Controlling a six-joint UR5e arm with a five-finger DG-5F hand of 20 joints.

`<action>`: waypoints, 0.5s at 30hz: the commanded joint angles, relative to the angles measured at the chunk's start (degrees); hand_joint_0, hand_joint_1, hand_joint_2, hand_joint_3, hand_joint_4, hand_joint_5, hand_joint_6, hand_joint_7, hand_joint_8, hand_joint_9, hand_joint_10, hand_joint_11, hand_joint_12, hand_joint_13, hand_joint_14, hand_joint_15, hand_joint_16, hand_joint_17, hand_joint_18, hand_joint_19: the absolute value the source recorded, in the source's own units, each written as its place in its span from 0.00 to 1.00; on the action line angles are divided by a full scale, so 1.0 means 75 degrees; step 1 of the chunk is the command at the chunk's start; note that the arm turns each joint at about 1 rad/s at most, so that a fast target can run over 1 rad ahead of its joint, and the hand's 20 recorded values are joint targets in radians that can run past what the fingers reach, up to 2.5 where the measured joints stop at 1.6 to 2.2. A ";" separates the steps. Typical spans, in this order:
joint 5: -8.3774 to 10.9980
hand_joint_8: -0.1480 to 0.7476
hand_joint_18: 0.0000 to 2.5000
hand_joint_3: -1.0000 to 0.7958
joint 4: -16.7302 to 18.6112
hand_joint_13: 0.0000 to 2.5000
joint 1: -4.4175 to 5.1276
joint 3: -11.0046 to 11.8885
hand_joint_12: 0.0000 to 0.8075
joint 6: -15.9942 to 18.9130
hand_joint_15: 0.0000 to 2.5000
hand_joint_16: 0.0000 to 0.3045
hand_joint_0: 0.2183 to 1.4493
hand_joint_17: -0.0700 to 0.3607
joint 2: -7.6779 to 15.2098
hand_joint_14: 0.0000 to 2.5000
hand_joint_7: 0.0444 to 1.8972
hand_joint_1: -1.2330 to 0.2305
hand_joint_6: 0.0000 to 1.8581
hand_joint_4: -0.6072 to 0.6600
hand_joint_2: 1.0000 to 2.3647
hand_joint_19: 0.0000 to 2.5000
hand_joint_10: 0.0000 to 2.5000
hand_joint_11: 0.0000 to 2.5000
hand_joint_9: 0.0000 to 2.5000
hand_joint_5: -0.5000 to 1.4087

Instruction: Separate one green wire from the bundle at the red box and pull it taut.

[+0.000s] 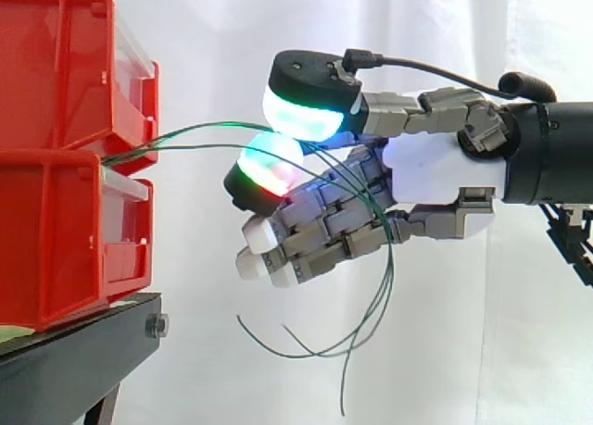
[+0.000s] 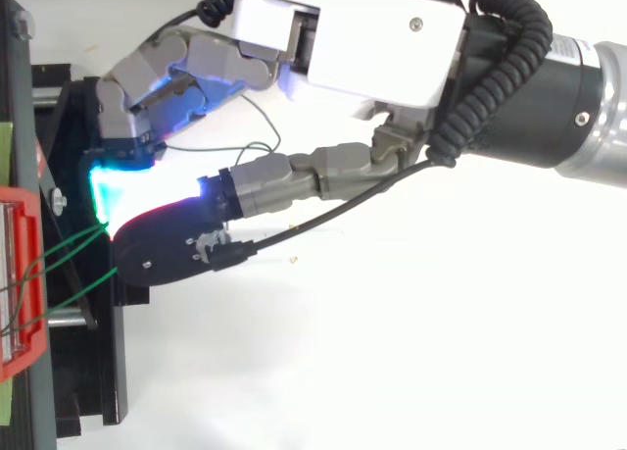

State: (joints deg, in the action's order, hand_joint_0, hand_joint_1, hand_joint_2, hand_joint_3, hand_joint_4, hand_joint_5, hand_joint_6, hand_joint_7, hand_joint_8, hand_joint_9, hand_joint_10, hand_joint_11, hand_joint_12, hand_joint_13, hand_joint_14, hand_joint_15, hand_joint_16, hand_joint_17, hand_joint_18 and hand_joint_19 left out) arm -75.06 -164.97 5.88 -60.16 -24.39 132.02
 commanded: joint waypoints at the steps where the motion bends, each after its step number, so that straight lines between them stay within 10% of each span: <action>1: 0.0000 0.54 0.22 0.47 0.0105 0.24 0.0001 -0.0007 0.44 -0.0006 0.10 0.15 0.29 0.40 -0.0001 0.00 0.56 0.37 0.49 0.60 0.01 0.10 0.01 0.22 0.34 0.18; 15: 0.0000 0.50 0.23 0.31 0.0093 0.24 0.0001 -0.0007 0.42 -0.0041 0.10 0.15 0.33 0.40 -0.0001 0.00 0.55 0.27 0.49 0.62 0.00 0.09 0.01 0.23 0.32 0.17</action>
State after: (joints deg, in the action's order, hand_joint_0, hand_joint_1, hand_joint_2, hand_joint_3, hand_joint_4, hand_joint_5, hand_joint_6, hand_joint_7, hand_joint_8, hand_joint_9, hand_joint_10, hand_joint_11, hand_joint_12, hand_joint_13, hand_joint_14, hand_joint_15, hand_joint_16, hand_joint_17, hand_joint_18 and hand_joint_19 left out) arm -75.06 -164.22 5.85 -60.14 -24.65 132.04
